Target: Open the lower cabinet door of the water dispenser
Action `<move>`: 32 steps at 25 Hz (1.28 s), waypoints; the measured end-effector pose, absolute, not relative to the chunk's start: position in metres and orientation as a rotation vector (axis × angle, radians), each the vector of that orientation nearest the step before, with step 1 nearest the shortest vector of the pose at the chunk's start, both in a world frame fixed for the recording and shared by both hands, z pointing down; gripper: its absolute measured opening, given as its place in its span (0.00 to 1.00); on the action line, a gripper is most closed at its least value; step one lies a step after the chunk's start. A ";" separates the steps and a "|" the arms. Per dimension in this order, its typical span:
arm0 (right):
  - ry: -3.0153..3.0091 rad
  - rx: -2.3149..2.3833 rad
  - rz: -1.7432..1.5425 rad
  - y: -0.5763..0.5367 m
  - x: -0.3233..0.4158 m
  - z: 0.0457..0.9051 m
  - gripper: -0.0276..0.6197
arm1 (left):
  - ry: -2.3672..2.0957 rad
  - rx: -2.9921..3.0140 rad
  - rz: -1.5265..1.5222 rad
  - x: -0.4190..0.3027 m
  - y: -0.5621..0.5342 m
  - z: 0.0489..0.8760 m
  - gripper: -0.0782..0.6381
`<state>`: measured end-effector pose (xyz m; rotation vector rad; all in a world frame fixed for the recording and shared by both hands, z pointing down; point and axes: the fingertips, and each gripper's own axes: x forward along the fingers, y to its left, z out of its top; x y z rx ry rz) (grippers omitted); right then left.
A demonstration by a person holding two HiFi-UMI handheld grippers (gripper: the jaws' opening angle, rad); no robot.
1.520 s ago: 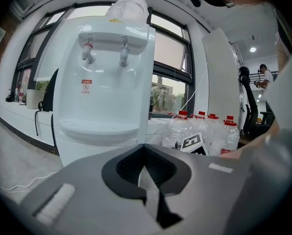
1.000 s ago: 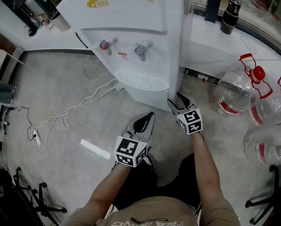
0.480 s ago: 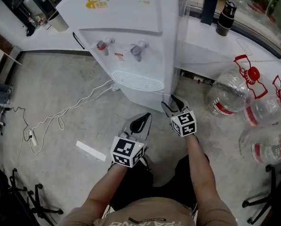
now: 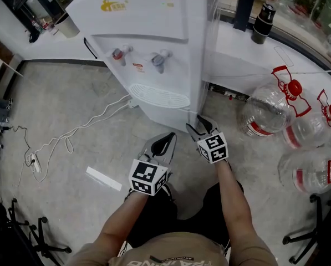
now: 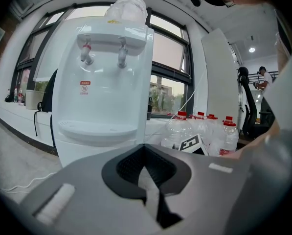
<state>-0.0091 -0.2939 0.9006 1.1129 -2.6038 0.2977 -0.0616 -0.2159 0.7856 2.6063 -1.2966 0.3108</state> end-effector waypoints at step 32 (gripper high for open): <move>-2.609 0.909 0.341 -0.198 -0.042 0.897 0.34 | -1.456 2.557 0.285 -0.088 -0.204 0.767 0.12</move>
